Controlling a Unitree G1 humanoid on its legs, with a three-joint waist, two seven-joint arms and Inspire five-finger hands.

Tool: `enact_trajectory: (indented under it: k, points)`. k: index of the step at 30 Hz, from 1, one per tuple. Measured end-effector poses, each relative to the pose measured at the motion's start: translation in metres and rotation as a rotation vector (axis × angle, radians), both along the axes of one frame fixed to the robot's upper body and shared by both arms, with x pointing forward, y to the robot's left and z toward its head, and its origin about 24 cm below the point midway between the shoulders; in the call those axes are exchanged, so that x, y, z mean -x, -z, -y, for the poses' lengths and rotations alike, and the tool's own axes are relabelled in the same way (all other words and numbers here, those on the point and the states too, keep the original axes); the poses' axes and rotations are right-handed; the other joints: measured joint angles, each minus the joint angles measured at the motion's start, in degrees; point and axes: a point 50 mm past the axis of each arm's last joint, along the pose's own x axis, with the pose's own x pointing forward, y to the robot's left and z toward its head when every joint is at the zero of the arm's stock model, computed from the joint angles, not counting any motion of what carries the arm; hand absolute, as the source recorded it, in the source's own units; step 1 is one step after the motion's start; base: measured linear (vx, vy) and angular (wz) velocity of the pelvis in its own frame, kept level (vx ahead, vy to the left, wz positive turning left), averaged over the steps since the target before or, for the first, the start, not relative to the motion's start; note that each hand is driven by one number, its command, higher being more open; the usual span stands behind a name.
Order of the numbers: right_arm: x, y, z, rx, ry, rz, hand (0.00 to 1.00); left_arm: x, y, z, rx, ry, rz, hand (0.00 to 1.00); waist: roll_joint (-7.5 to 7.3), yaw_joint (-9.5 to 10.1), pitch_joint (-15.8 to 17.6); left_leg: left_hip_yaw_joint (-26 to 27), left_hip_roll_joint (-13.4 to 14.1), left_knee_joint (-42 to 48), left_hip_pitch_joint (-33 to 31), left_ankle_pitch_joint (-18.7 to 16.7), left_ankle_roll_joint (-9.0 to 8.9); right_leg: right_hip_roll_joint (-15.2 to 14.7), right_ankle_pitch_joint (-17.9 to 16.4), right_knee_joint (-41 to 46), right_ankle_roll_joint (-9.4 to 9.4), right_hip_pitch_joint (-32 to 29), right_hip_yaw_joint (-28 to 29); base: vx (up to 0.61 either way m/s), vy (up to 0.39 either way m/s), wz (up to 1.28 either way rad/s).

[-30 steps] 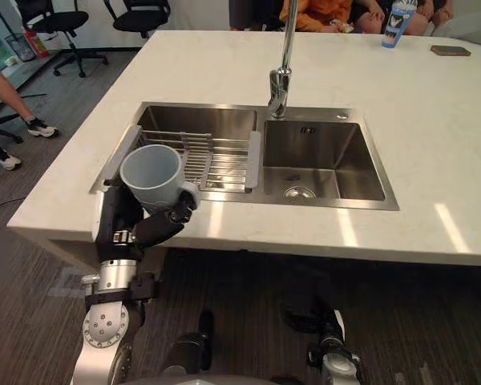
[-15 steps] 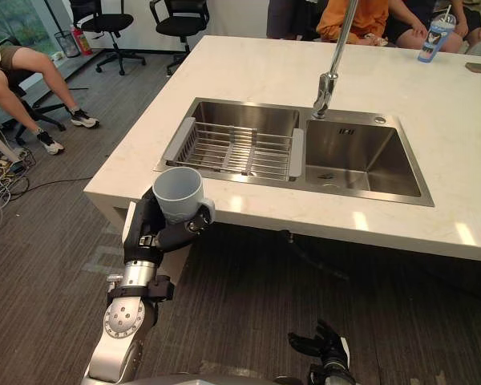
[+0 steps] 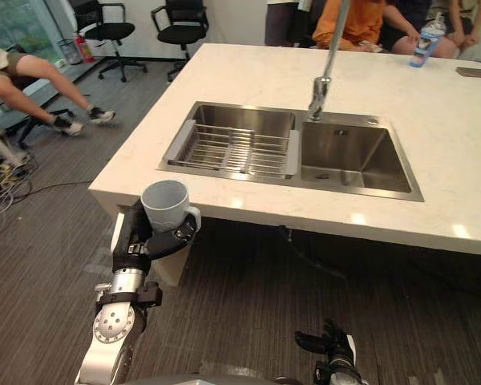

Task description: Walk over to the sink, pick up the cup, carry it to the dishwasher, place the cup inside the dishwasher, then close the dishwasher door

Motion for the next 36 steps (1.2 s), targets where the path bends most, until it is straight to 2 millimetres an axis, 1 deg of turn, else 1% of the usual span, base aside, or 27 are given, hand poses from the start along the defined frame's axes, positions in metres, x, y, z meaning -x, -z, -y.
enact_trajectory:
  k: [2, 3, 4, 6, 7, 8, 9, 10, 12, 14, 15, 16, 17, 18, 19, 22, 23, 24, 25, 26, 27, 28, 29, 30, 34, 35, 36]
  points:
    - [-0.006, -0.002, 0.0, 0.009, -0.004, 0.015, 0.9, 0.003, -0.008, -0.003, 0.024, -0.036, 0.037, 0.3, 0.17, 1.79, 1.11, -3.26, -0.94, 0.22, -3.27, 1.99, 0.89, -0.44, -0.23, 0.49, -0.21, 0.21, -5.35, -0.14, -0.025, 1.13]
    - [-0.009, -0.003, 0.0, 0.012, -0.003, 0.024, 0.9, 0.004, -0.011, -0.004, 0.032, -0.049, 0.049, 0.3, 0.18, 2.13, 1.65, -2.55, -1.11, -0.62, -3.57, 1.85, 3.17, -0.79, -0.23, 0.58, -0.21, 0.41, -6.85, -0.18, -0.015, 1.31]
    - [-0.014, -0.005, -0.001, 0.016, 0.001, 0.037, 0.9, 0.004, -0.014, -0.006, 0.041, -0.064, 0.064, 0.3, 0.01, 2.3, 2.14, 1.66, -0.36, -1.69, -3.83, 1.13, 4.88, -1.48, -0.14, 0.49, -0.08, 0.84, -9.8, -0.12, -0.011, 1.58]
    - [-0.026, -0.011, 0.007, 0.055, -0.005, 0.072, 0.9, 0.002, -0.02, -0.008, 0.056, -0.08, 0.093, 0.3, -0.16, 1.35, 3.02, 16.06, 3.35, 1.59, -6.87, -0.76, 6.5, -4.15, -0.07, 0.4, 0.09, 2.05, -19.15, -0.09, 0.064, 2.13]
    - [-0.031, -0.014, 0.012, 0.072, -0.008, 0.083, 0.9, 0.002, -0.02, -0.007, 0.063, -0.083, 0.095, 0.3, 0.51, 1.49, 3.28, 19.86, 4.75, 4.56, -7.77, -1.2, 6.79, -4.31, -0.13, 0.62, 0.19, 2.49, -21.1, -0.04, 0.154, 1.84]
    - [-0.037, -0.021, 0.021, 0.105, -0.011, 0.107, 0.9, 0.003, -0.019, -0.006, 0.083, -0.083, 0.09, 0.3, 2.14, 1.66, 3.47, 23.55, 5.8, 6.79, -7.33, -0.73, 6.85, -4.24, -0.91, 1.74, 1.37, 3.6, -24.74, 0.0, 0.152, 1.53]
    - [-0.041, -0.024, 0.025, 0.115, 0.001, 0.124, 0.9, 0.003, -0.018, -0.005, 0.093, -0.077, 0.087, 0.3, 2.24, 1.41, 3.6, 22.34, 4.71, 5.67, -7.42, 1.34, 4.14, -5.25, -1.66, 3.12, 2.61, 4.71, -27.42, 0.01, 0.148, 1.57]
    - [-0.045, -0.026, 0.025, 0.118, 0.003, 0.139, 0.9, 0.004, -0.016, -0.005, 0.095, -0.076, 0.081, 0.3, 2.1, 1.64, 3.68, 20.29, 2.71, 5.24, -7.25, 1.28, 4.39, -6.5, -2.12, 3.96, 2.52, 5.69, -28.92, 0.03, 0.197, 1.38]
    - [-0.059, -0.032, 0.021, 0.116, -0.014, 0.183, 0.9, 0.005, -0.016, -0.007, 0.105, -0.072, 0.078, 0.3, 0.08, 2.53, 4.98, 17.74, -0.51, 7.36, -7.83, -1.08, 5.2, -10.43, -5.22, 8.45, 2.42, 7.14, -31.09, 0.04, 0.219, 1.01]
    - [-0.07, -0.035, 0.014, 0.103, -0.035, 0.212, 0.9, 0.008, -0.011, -0.007, 0.113, -0.075, 0.053, 0.3, -0.71, 2.58, 5.67, 15.51, -2.13, 11.49, -8.29, -4.41, 6.27, -14.83, -6.84, 17.81, -0.35, 6.88, -29.87, 0.08, 0.199, 0.72]
    - [-0.073, -0.036, 0.01, 0.097, -0.053, 0.22, 0.9, 0.01, -0.009, -0.007, 0.112, -0.069, 0.037, 0.3, -0.91, 2.26, 5.82, 13.67, -3.7, 12.91, -8.16, -5.65, 7.2, -17.19, -6.15, 25.13, -4.61, 4.99, -25.77, 0.13, 0.225, 1.12]
    - [-0.074, -0.035, 0.005, 0.095, -0.08, 0.216, 0.9, 0.01, -0.008, -0.005, 0.107, -0.046, 0.026, 0.3, -0.9, 1.12, 5.98, 10.48, -4.97, 13.33, -7.44, -6.45, 7.92, -17.45, -4.31, 33.8, -8.24, 0.87, -14.65, 0.18, 0.233, 1.59]
    - [-0.074, -0.035, -0.001, 0.081, -0.092, 0.219, 0.9, 0.009, -0.009, -0.003, 0.1, -0.028, 0.029, 0.3, -1.16, 0.36, 6.13, 6.88, -6.24, 12.88, -7.01, -6.57, 8.07, -12.97, -8.21, 36.24, -5.25, -2.39, -3.79, 0.17, 0.151, 1.54]
    - [-0.074, -0.034, -0.003, 0.076, -0.099, 0.219, 0.9, 0.008, -0.009, -0.004, 0.093, -0.025, 0.03, 0.3, -1.38, 0.31, 6.03, 5.3, -6.87, 12.52, -6.82, -6.55, 8.09, -10.47, -10.15, 36.09, -4.67, -3.98, 0.55, 0.21, 0.076, 1.4]
    - [-0.074, -0.034, -0.007, 0.066, -0.107, 0.221, 0.9, 0.008, -0.009, -0.005, 0.083, -0.026, 0.028, 0.3, -1.83, 0.5, 6.03, 2.94, -8.04, 12.03, -6.22, -6.65, 8.29, -6.23, -12.73, 35.28, -4.44, -7.14, 7.38, 0.23, 0.048, 1.11]
    - [-0.065, -0.036, -0.013, 0.053, -0.098, 0.239, 0.9, 0.007, -0.009, -0.003, 0.087, -0.015, 0.028, 0.3, -1.81, 0.59, 6.07, -4.25, -10.91, 11.95, -4.23, -7.51, 8.8, 1.42, -14.9, 34.08, -3.97, -13.31, 18.17, 0.25, -0.018, 1.47]
    - [-0.059, -0.038, -0.015, 0.048, -0.09, 0.253, 0.9, 0.006, -0.01, 0.0, 0.092, -0.006, 0.034, 0.3, -1.81, -0.01, 6.08, -8.07, -11.73, 12.44, -3.12, -8.01, 8.9, 5.08, -15.28, 33.38, -3.3, -15.05, 23.44, 0.27, -0.143, 1.9]
    - [-0.053, -0.04, -0.017, 0.047, -0.091, 0.265, 0.9, 0.006, -0.012, 0.003, 0.095, 0.004, 0.044, 0.3, -1.96, 0.27, 5.86, -12.28, -12.54, 13.8, -2.6, -8.94, 7.57, 7.84, -15.25, 31.24, -3.13, -15.61, 28.23, 0.27, -0.143, 1.94]
    - [-0.049, -0.041, -0.019, 0.048, -0.094, 0.269, 0.9, 0.006, -0.015, 0.004, 0.096, 0.011, 0.054, 0.3, -2.63, 0.36, 5.45, -14.43, -13.28, 14.35, -2.4, -9.58, 7.23, 8.19, -15.18, 29.82, -3.02, -15.89, 29.9, 0.3, -0.244, 1.98]
    - [-0.044, -0.044, -0.022, 0.047, -0.102, 0.279, 0.9, 0.007, -0.021, 0.007, 0.099, 0.025, 0.083, 0.3, -4.81, 0.54, 4.18, -18.41, -15.38, 16.16, -2.96, -11.07, 6.37, 6.32, -12.65, 24.34, -3.16, -15.79, 29.66, 0.35, -0.302, 2.09]
    - [-0.042, -0.046, -0.022, 0.047, -0.099, 0.292, 0.9, 0.005, -0.026, 0.011, 0.103, 0.046, 0.109, 0.3, -5.56, 0.72, 3.24, -20.89, -15.57, 18.87, -4.42, -13.72, 5.35, 4.71, -9.8, 23.86, -1.21, -15.53, 25.04, 0.4, -0.364, 2.02]
    - [-0.042, -0.046, -0.022, 0.048, -0.097, 0.293, 0.9, 0.004, -0.027, 0.014, 0.11, 0.054, 0.115, 0.3, -5.13, 1.01, 2.81, -19.51, -13.33, 19.3, -5.2, -14.43, 4.96, 4.87, -10.04, 23.15, -1.83, -14.97, 22.7, 0.32, -0.322, 1.91]
    - [-0.044, -0.049, -0.022, 0.051, -0.098, 0.308, 0.9, 0.003, -0.03, 0.017, 0.117, 0.067, 0.13, 0.3, -4.74, 1.08, 2.62, -16.51, -8.86, 19.44, -6.54, -13.32, 3.31, 4.8, -10.43, 22.48, -2.6, -13.88, 18.24, 0.26, -0.316, 1.67]
    - [-0.046, -0.052, -0.02, 0.06, -0.1, 0.32, 0.9, 0.002, -0.028, 0.023, 0.129, 0.086, 0.122, 0.3, -4.35, 1.28, 2.39, -15.31, -6.53, 17.07, -6.25, -11.57, 1.14, 4.6, -10.51, 22.11, -2.73, -12.75, 15.09, 0.25, -0.297, 1.58]
    - [-0.046, -0.056, -0.02, 0.064, -0.092, 0.341, 0.9, 0.002, -0.027, 0.03, 0.156, 0.101, 0.117, 0.3, -4.3, 1.51, 2.3, -5.5, -3.5, 11.09, -1.47, -9.23, 1.96, 3.79, -10.54, 24.18, -2.78, -8.6, 11.1, 0.19, -0.123, 0.97]
    - [-0.016, -0.026, -0.028, 0.019, -0.077, 0.176, 0.9, -0.001, 0.011, 0.022, 0.117, 0.079, -0.053, 0.3, -3.86, -0.58, -1.01, 1.95, 0.15, 2.09, 0.35, -2.41, -0.25, 6.88, -1.9, 7.12, -4.8, -7.5, 17.77, 0.13, -0.035, 0.27]
    - [-0.016, -0.026, -0.028, 0.02, -0.077, 0.176, 0.9, -0.001, 0.011, 0.022, 0.117, 0.079, -0.053, 0.3, -3.86, -0.58, -1.01, 1.95, 0.15, 2.09, 0.35, -2.41, -0.25, 6.88, -1.9, 7.12, -4.8, -7.5, 17.76, 0.0, 0.0, 0.0]
